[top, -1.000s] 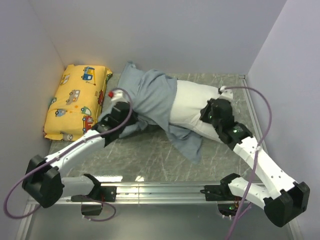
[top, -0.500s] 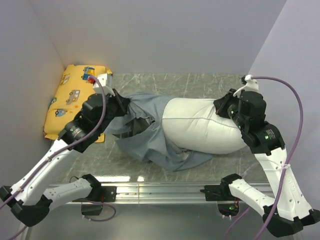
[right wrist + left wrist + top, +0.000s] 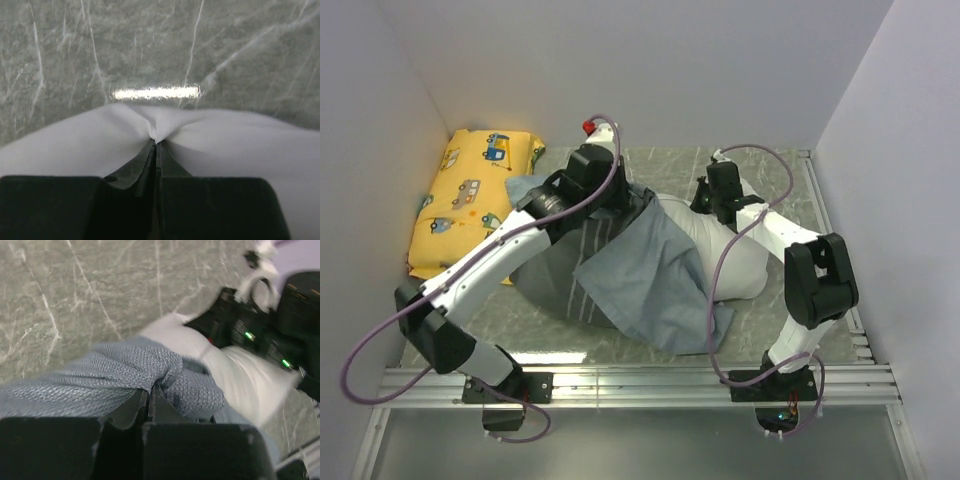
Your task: Remove the pillowcase from the pillow
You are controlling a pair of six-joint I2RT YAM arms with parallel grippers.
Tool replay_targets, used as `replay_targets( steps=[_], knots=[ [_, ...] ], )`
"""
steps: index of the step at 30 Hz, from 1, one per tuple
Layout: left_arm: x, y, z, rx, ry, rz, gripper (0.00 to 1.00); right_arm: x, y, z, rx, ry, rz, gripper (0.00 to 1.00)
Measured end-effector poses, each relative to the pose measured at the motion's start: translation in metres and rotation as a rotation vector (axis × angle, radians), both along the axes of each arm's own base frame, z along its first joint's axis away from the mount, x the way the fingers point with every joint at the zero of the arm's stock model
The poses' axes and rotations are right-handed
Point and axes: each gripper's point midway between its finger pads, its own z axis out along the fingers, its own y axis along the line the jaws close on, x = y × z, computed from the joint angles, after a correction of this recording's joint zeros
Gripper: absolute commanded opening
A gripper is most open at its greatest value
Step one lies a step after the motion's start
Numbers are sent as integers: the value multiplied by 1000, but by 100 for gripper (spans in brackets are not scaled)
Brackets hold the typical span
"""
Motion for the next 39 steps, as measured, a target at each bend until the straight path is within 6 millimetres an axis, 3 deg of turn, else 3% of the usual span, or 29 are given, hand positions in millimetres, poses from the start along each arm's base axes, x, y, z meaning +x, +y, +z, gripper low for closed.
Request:
replay_targets(
  steps=[4, 6, 9, 12, 15, 18, 20, 21, 23, 26, 29, 31, 32, 33, 36, 39],
  knots=[
    [42, 18, -24, -16, 49, 90, 0, 0, -3, 6, -6, -10, -3, 38],
    [59, 31, -37, -32, 61, 138, 0, -8, -8, 12, -21, 2, -5, 46],
    [68, 40, -62, -45, 88, 166, 0, -22, -18, 40, -47, -8, -23, 56],
    [73, 33, -81, -68, 108, 156, 1, -33, -25, 94, -34, -89, -39, 60],
    [84, 25, -91, -94, 117, 149, 0, -47, -32, 179, 15, -263, -55, 63],
    [96, 22, -105, -104, 131, 158, 1, -75, -37, 258, 79, -444, -58, 64],
    [104, 21, -113, -107, 140, 163, 0, -96, -39, 281, 111, -507, -50, 64],
    [107, 20, -115, -108, 144, 165, 0, -107, -38, 279, 126, -516, -40, 64],
    [114, 17, -117, -111, 147, 164, 1, -130, -30, 256, 153, -497, -5, 64],
    [120, 13, -115, -112, 152, 158, 0, -154, 4, 192, 171, -380, 105, 64],
    [126, 6, -109, -116, 156, 145, 3, -175, 38, 111, 123, -191, 210, 64],
    [128, 3, -105, -113, 160, 134, 15, -181, 48, 77, 93, -120, 233, 62],
    [128, 2, -102, -113, 160, 130, 22, -182, 52, 77, 97, -123, 240, 59],
    [129, 1, -97, -110, 156, 123, 43, -181, 53, 81, 108, -136, 236, 51],
    [132, -2, -74, -121, 113, 105, 76, -177, 55, 99, 145, -195, 219, 36],
    [126, 0, -49, -134, 70, 92, 89, -176, 56, 106, 165, -213, 212, 26]
  ],
)
